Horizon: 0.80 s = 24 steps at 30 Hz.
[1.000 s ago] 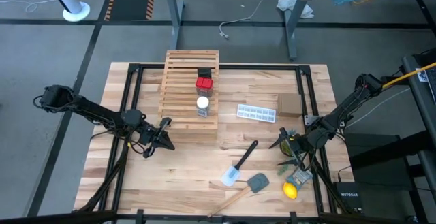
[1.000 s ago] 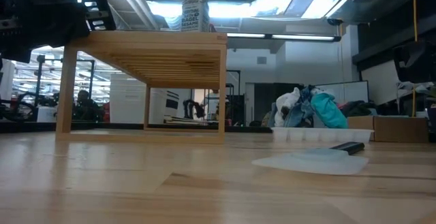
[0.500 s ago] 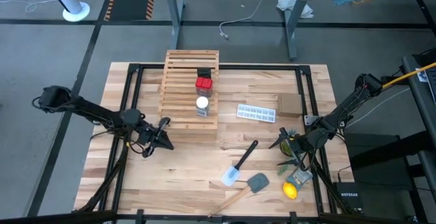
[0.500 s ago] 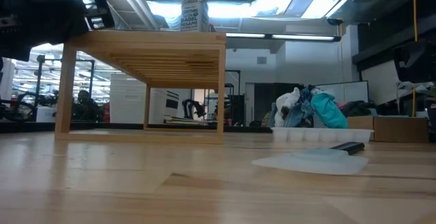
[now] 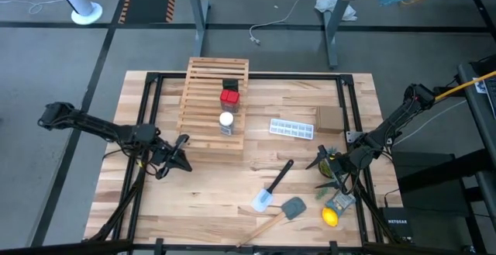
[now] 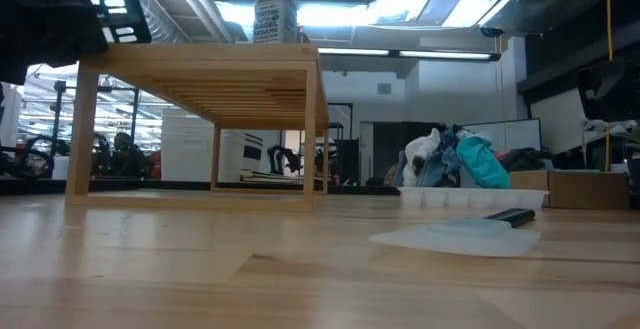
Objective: Shelf spices
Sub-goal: Return to Home Position
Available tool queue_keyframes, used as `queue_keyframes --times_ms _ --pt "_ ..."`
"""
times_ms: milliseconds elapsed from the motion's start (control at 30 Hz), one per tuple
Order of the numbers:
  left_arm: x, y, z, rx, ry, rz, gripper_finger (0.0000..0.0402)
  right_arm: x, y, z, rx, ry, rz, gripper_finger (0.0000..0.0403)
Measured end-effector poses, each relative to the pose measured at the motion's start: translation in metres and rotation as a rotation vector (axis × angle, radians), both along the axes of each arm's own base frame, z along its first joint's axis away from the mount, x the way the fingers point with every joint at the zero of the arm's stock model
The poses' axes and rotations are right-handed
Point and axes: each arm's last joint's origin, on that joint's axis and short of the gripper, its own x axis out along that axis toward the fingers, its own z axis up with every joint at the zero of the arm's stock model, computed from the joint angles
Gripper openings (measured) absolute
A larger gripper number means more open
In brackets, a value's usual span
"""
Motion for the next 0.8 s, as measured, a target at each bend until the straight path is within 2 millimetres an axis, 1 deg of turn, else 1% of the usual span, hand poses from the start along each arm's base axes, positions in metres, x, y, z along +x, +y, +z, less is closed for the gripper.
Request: queue_keyframes --times_ms 333,800 --pt "-0.009 -0.006 -0.002 0.010 0.042 -0.056 0.0000 0.000 0.000 0.000 0.000 0.000 0.000 0.0363" --pt "-0.023 -0.004 0.004 -0.003 -0.009 -0.069 0.0000 0.000 0.000 0.000 0.000 0.000 0.000 0.0363"
